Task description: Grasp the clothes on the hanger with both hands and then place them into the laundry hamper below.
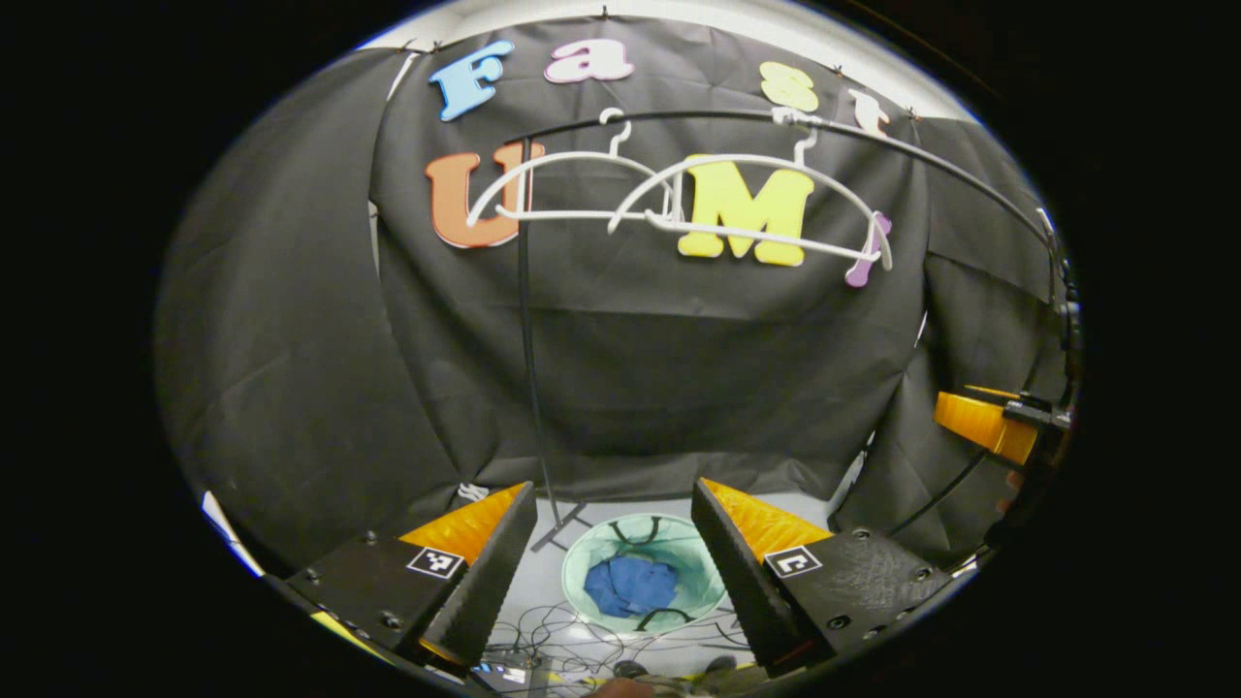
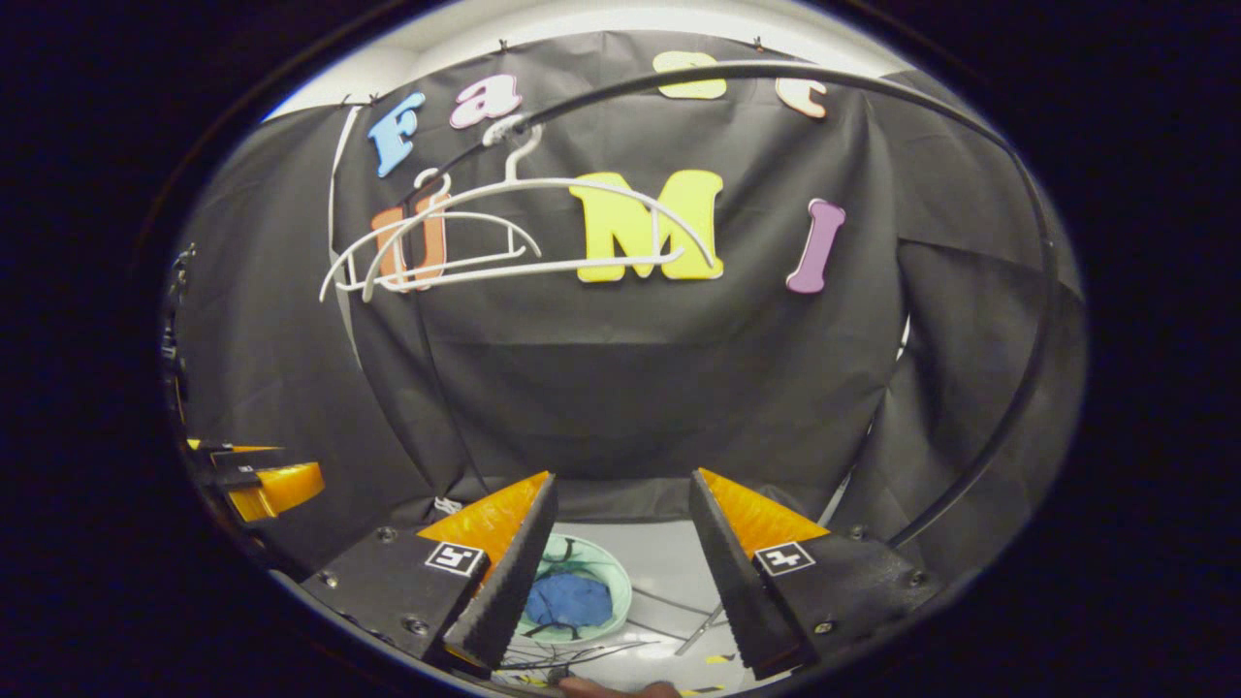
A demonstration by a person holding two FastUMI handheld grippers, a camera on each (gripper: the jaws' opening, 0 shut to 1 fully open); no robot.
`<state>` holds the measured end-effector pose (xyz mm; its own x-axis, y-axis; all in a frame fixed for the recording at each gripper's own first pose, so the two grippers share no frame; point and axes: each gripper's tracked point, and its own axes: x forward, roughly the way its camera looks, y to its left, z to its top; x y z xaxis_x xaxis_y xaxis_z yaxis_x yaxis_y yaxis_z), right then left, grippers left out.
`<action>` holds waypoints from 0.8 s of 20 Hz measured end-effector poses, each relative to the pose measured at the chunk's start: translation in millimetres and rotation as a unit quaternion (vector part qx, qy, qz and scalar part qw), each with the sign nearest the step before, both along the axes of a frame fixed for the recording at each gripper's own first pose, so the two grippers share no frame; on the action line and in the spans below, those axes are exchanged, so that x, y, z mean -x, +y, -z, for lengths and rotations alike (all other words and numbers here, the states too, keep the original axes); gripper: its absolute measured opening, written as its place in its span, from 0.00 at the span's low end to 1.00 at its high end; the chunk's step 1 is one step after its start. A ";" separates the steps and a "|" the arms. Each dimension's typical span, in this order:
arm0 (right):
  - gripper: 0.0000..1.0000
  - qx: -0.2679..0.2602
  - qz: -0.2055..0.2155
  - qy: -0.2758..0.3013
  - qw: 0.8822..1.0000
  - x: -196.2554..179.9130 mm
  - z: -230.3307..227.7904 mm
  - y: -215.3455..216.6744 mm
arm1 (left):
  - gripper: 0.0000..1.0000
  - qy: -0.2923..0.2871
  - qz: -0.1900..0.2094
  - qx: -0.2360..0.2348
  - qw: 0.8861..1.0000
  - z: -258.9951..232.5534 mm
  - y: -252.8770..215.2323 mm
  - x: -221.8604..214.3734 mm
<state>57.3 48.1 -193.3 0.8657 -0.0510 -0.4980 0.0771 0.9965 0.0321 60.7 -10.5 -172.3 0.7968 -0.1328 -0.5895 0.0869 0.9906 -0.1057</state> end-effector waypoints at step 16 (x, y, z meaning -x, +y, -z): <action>0.87 -0.005 -0.104 -0.203 0.974 113.3 -171.8 -74.6 | 1.00 -0.222 -0.057 -0.018 0.973 -200.5 -90.8 117.0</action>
<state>-56.0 -26.5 -21.5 0.9825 0.1490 -0.1120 -0.1469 0.9888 0.0271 -56.4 -101.3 28.2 0.9823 -0.0140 -0.1869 0.0052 0.9989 -0.0477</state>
